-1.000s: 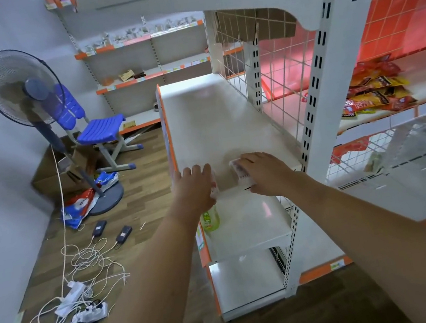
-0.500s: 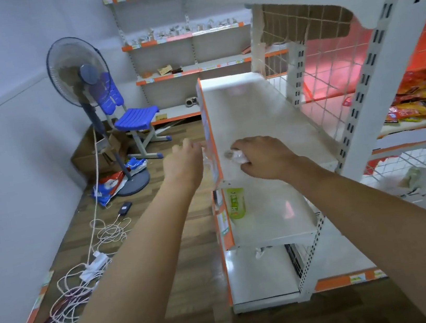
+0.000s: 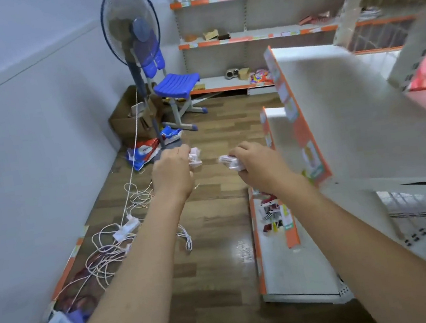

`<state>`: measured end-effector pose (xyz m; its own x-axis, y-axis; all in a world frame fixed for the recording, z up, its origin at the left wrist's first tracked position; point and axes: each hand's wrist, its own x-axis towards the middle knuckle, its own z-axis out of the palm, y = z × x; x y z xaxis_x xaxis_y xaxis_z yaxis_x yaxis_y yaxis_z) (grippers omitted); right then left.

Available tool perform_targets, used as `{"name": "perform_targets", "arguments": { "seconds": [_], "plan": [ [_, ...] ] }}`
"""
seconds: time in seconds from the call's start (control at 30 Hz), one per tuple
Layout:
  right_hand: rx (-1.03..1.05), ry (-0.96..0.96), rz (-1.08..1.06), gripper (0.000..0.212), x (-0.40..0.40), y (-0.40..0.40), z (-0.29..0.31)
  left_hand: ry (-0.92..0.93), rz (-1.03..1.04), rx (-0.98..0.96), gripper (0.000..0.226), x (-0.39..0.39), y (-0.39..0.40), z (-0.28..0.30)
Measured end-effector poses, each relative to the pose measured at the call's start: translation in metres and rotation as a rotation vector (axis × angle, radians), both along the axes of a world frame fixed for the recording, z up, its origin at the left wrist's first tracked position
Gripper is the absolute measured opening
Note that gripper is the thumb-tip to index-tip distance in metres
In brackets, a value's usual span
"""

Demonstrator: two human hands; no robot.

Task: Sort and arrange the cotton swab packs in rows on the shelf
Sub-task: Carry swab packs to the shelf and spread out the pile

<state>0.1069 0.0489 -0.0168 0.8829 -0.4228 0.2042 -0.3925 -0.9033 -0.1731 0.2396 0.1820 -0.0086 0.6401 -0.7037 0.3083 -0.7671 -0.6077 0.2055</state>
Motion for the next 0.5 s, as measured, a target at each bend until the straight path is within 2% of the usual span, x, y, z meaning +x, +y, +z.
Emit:
{"name": "perform_targets", "arguments": {
  "seconds": [0.13,0.27,0.5],
  "plan": [
    [0.067,0.009,-0.028,0.041,0.049,0.006,-0.019,0.078,-0.026,-0.189,0.043,0.049,0.004,-0.01],
    [0.133,-0.024,-0.105,0.044,0.088,0.003,-0.024,0.088,-0.106,-0.212,0.046,0.098,0.003,-0.013],
    [0.18,-0.054,-0.207,0.045,0.126,-0.033,-0.032,0.157,-0.127,-0.307,0.048,0.142,-0.034,-0.022]
  ]
}}
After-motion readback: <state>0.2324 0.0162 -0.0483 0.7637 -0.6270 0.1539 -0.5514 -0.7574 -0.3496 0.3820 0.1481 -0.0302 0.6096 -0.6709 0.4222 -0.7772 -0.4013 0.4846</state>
